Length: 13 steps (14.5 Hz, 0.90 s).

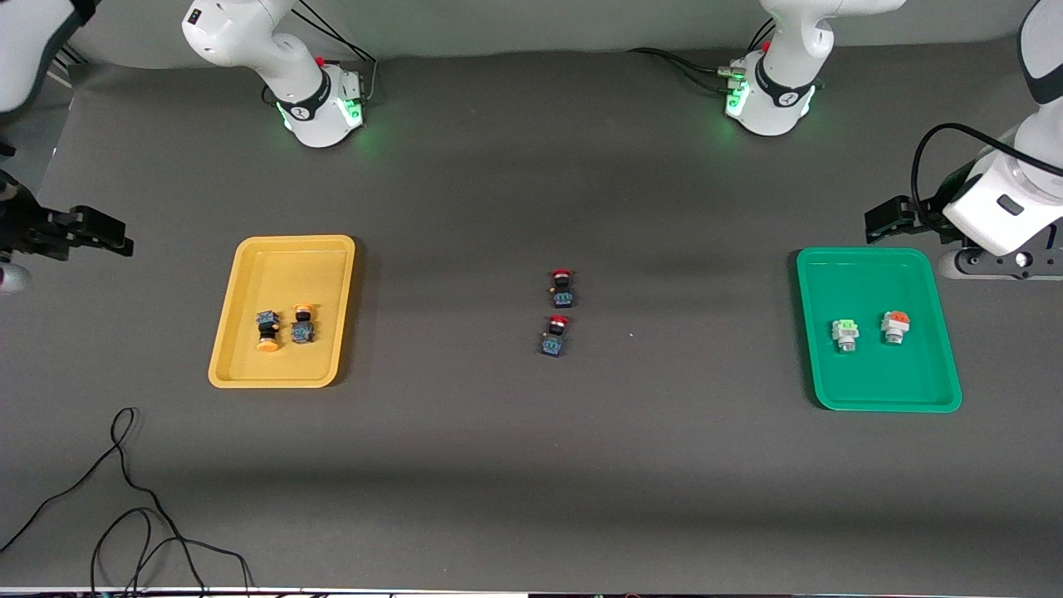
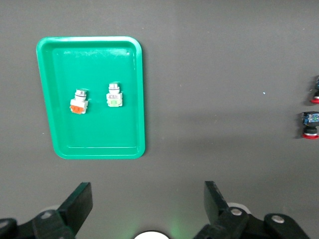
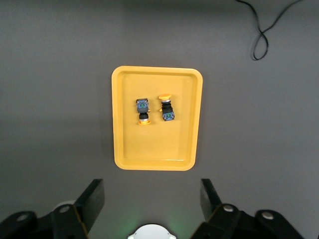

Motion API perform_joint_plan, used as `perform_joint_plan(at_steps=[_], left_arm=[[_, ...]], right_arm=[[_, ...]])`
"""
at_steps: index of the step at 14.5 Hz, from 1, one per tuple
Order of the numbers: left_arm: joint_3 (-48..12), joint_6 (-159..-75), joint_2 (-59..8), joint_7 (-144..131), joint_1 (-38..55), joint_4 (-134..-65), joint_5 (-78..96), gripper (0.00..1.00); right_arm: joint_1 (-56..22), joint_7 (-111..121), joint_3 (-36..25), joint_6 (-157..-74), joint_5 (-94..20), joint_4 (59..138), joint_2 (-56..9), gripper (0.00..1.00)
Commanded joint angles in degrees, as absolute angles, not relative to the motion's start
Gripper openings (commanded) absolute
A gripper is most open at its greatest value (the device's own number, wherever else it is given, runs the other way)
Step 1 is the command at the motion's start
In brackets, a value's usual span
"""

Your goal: Place green and yellow buttons in trays

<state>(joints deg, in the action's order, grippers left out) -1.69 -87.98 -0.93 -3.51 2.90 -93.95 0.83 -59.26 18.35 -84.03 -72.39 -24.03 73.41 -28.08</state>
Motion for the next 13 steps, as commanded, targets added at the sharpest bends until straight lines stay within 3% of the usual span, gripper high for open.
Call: perform_joint_plan(at_steps=[1, 10, 13], left_arm=[[-0.09, -85.61, 0.88, -2.73, 3.69, -93.78, 1.93, 1.0], [0.09, -84.99, 1.05, 0.18, 3.6, -93.08, 1.76, 1.0], [-0.09, -84.9, 1.4, 0.44, 3.69, -92.99, 1.58, 1.0]], right_arm=[[-57.31, 14.86, -83.85, -70.93, -23.64, 71.89, -28.39, 0.99], [-56.95, 11.69, -82.19, -70.75, -23.21, 71.9, -28.21, 1.0], [-47.58, 11.43, -70.62, -70.06, -20.41, 68.4, -26.11, 1.0]])
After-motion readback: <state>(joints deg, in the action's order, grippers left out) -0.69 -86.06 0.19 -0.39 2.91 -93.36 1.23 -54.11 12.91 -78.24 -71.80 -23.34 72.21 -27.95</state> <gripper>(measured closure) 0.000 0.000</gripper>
